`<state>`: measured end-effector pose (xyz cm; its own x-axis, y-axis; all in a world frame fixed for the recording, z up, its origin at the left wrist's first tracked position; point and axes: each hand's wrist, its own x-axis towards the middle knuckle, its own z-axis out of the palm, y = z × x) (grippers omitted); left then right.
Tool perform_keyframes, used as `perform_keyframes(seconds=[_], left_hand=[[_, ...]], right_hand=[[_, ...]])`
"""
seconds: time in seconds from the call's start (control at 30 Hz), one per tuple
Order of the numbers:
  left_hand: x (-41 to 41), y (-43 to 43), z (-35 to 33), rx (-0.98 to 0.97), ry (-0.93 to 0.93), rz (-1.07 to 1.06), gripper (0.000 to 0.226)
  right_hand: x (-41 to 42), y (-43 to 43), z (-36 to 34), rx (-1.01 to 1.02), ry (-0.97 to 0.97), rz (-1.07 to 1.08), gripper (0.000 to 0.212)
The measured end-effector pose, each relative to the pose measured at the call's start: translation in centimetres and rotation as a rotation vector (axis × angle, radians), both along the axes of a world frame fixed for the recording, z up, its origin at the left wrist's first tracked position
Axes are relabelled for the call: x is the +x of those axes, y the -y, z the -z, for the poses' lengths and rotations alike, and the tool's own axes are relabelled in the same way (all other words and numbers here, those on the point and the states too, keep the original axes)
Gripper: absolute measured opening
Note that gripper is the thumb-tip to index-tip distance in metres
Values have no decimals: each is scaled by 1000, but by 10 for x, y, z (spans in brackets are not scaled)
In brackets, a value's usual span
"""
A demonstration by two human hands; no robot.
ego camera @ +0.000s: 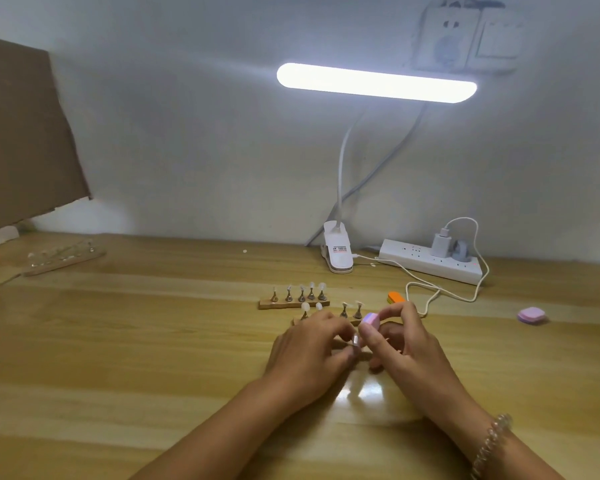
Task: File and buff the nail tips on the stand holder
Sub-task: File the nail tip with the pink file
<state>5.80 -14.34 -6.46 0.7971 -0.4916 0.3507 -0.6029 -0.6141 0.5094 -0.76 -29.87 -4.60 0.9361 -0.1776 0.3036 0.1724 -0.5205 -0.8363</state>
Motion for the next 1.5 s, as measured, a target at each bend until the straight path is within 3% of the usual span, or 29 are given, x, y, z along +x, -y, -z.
perform_keyframes(seconds=[0.13, 0.27, 0.43, 0.5, 0.8, 0.93, 1.03, 1.13, 1.3, 1.4, 1.5], left_hand=[[6, -7, -2, -56, -47, -19, 9], [11, -13, -2, -107, -121, 72, 11], [14, -14, 0, -118, -118, 94, 5], [14, -15, 1, -144, -138, 111, 4], [17, -15, 2, -192, -158, 137, 5], [18, -14, 3, -184, -152, 116, 5], [18, -14, 3, -205, -169, 128, 8], [19, -14, 4, -198, -161, 113, 8], [20, -12, 6, -221, -177, 109, 10], [20, -11, 4, -192, -165, 68, 10], [19, -10, 3, -186, -169, 56, 13]], right_hand=[[1, 5, 2, 1, 85, 80, 29], [-2, 0, 5, -189, 75, -18, 34], [5, 4, 10, -348, 58, 134, 39], [3, 3, 12, -399, 72, 86, 41], [3, 2, 11, -472, 91, 48, 42], [6, 6, 11, -416, 77, 149, 42], [2, 0, 11, -470, 100, 49, 43], [5, 5, 10, -383, 83, 103, 44], [1, -2, 10, -412, 104, 13, 41], [4, 2, 9, -313, 161, 43, 28], [1, -3, 10, -442, 124, -19, 27]])
